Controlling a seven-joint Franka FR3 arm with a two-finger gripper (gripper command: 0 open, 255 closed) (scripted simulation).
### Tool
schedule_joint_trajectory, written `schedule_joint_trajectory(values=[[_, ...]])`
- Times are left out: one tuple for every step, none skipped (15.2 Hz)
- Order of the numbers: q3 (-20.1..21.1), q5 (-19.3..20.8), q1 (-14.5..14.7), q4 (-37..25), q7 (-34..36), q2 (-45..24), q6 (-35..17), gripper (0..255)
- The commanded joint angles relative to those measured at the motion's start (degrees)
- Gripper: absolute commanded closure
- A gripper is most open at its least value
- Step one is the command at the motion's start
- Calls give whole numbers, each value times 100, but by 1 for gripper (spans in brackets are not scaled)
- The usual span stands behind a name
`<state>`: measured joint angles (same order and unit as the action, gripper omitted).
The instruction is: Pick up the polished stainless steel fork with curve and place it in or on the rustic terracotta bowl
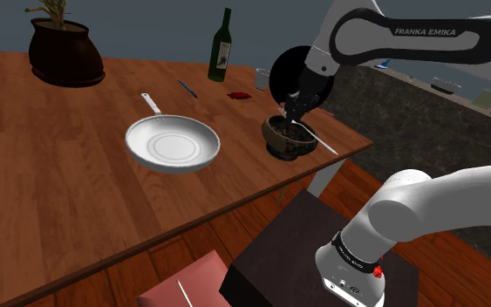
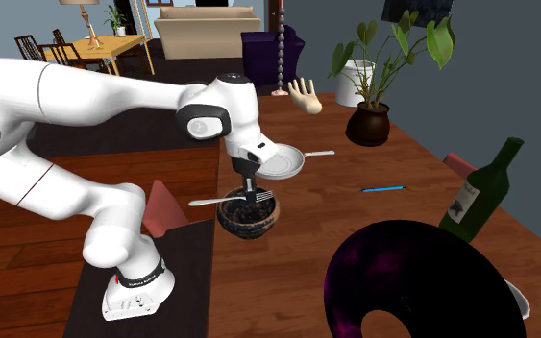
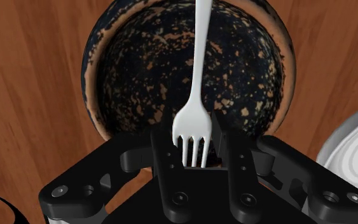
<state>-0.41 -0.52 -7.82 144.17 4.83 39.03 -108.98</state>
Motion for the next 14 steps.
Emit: schedule_joint_trajectory(values=[[-6, 3, -3, 139, -8, -20, -162, 255], [-6, 3, -3, 140, -8, -20, -162, 255], [-6, 3, -3, 140, -8, -20, -162, 255], [-6, 3, -3, 139, -8, -20, -162, 255], [-6, 3, -3, 139, -8, -20, -162, 255], [-6, 3, -3, 139, -8, -20, -162, 255], [-6, 3, -3, 139, -8, -20, -162, 255], [-6, 3, -3, 139, -8, -20, -162, 255], [-6, 3, -3, 139, -8, -20, -161, 255], [-6, 3, -3, 139, -8, -20, -161, 0], [-6, 3, -3, 139, -8, -20, -161, 0], [-6, 3, -3, 139, -8, -20, -161, 0], [-6, 3, -3, 139, -8, -20, -161, 0], [-6, 3, -3, 139, -8, -20, -161, 0]])
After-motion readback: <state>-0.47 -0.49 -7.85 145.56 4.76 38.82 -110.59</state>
